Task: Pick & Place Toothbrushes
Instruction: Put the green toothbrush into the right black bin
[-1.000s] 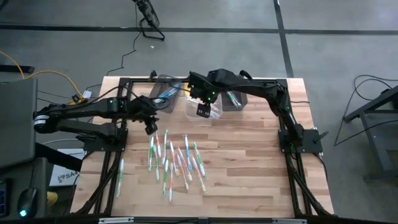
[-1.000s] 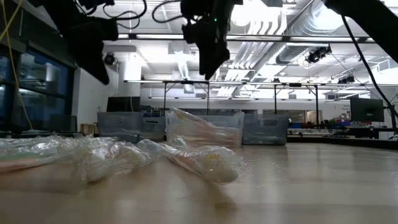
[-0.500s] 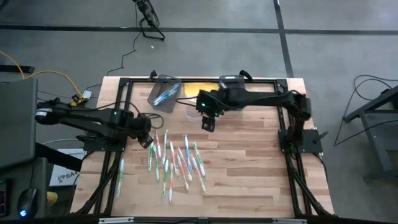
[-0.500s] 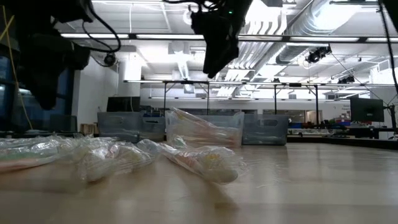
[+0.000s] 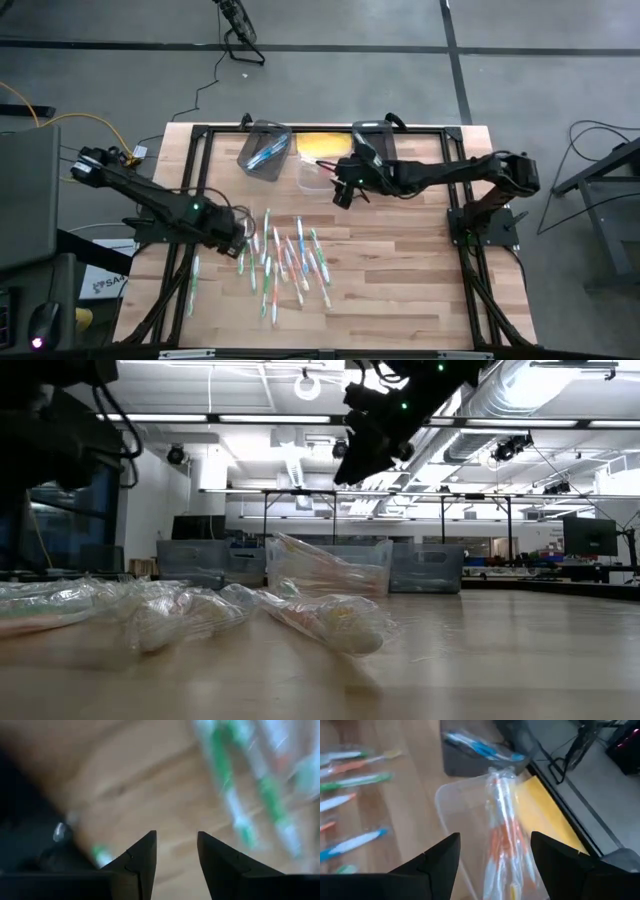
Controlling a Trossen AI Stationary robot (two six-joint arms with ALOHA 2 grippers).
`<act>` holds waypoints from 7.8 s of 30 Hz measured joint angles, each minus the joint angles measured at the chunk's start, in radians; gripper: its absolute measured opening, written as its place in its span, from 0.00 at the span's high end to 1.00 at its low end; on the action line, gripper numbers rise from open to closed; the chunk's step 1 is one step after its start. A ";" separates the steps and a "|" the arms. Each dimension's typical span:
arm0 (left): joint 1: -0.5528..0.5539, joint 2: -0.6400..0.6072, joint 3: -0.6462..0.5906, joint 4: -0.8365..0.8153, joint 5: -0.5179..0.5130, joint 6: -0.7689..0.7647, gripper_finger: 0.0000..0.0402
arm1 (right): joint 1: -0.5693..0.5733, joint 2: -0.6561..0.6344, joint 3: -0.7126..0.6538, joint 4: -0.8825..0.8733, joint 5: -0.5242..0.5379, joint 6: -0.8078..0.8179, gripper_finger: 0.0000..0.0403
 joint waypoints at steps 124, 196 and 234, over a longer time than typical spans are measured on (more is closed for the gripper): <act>0.048 0.249 0.398 0.751 -0.687 1.424 1.00 | 0.255 0.173 -0.118 0.754 -0.187 0.061 0.96; 0.048 -0.154 0.020 0.389 -0.897 0.957 0.60 | -0.657 0.568 0.853 -1.275 -0.495 -0.134 0.96; 0.048 -0.153 0.020 0.386 -0.896 0.942 0.60 | -0.664 0.652 0.853 -1.293 -0.503 -0.140 0.94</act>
